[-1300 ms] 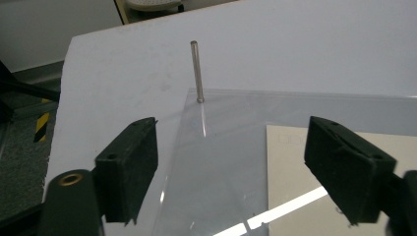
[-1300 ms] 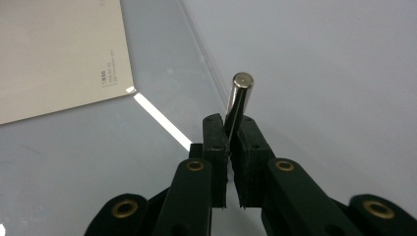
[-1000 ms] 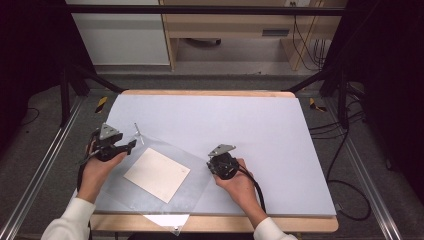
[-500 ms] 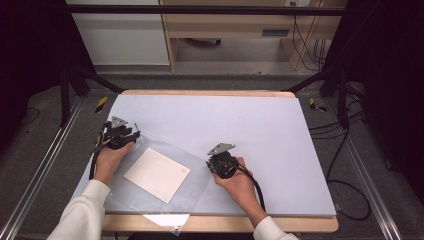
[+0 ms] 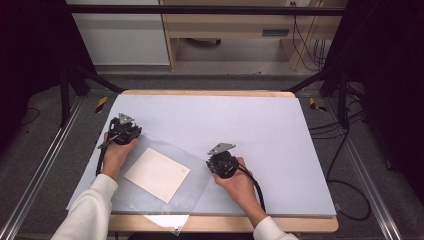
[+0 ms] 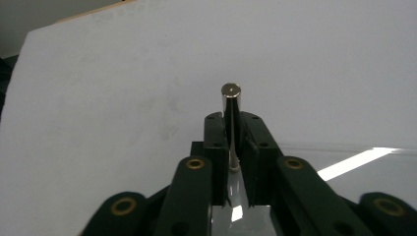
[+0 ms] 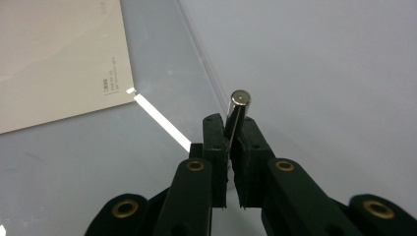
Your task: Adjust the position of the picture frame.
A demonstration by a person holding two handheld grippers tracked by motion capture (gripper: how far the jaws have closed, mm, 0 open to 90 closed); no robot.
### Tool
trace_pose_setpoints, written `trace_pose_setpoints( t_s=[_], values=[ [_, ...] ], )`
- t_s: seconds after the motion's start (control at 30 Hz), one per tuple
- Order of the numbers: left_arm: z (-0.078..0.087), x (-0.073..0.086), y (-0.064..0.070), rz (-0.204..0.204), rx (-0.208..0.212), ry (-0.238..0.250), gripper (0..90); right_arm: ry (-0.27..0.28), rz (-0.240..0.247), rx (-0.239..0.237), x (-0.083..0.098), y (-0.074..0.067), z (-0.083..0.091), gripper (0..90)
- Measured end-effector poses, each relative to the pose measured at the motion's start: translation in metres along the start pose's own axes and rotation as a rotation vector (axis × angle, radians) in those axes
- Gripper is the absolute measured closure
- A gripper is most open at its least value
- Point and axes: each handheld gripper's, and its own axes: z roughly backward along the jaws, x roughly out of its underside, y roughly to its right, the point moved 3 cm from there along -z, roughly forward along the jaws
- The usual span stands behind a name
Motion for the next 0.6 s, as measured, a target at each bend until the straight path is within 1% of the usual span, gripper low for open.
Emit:
trace_pose_setpoints(
  t_s=[0.1,0.17,0.27,0.43,0.5,0.53,0.6],
  values=[
    [0.0002,0.0000,-0.0006,0.014,0.006,-0.001,82.7,0.001,0.000,0.000,0.0001,0.0000,0.0001,85.1],
    [0.0004,0.0002,-0.0020,0.040,0.020,0.004,83.5,0.002,-0.003,0.002,0.0000,-0.0001,0.0000,85.1],
    [0.0007,0.0002,-0.0021,0.038,0.022,0.003,83.8,0.005,-0.005,0.004,-0.0001,-0.0003,-0.0002,84.9],
    [0.0013,-0.0009,-0.0020,0.042,0.024,-0.001,84.1,0.010,-0.023,0.002,-0.0009,-0.0003,-0.0010,84.7],
    [0.0019,-0.0013,-0.0031,0.046,0.032,-0.005,84.3,0.017,-0.029,-0.001,-0.0016,-0.0001,-0.0016,84.9],
    [0.0026,-0.0017,-0.0038,0.055,0.037,-0.002,84.5,0.019,-0.028,0.001,-0.0016,-0.0001,-0.0017,85.1],
    [0.0056,-0.0034,-0.0043,0.054,0.041,0.003,84.7,0.020,-0.028,-0.008,-0.0018,0.0011,-0.0010,85.2]
  ],
)
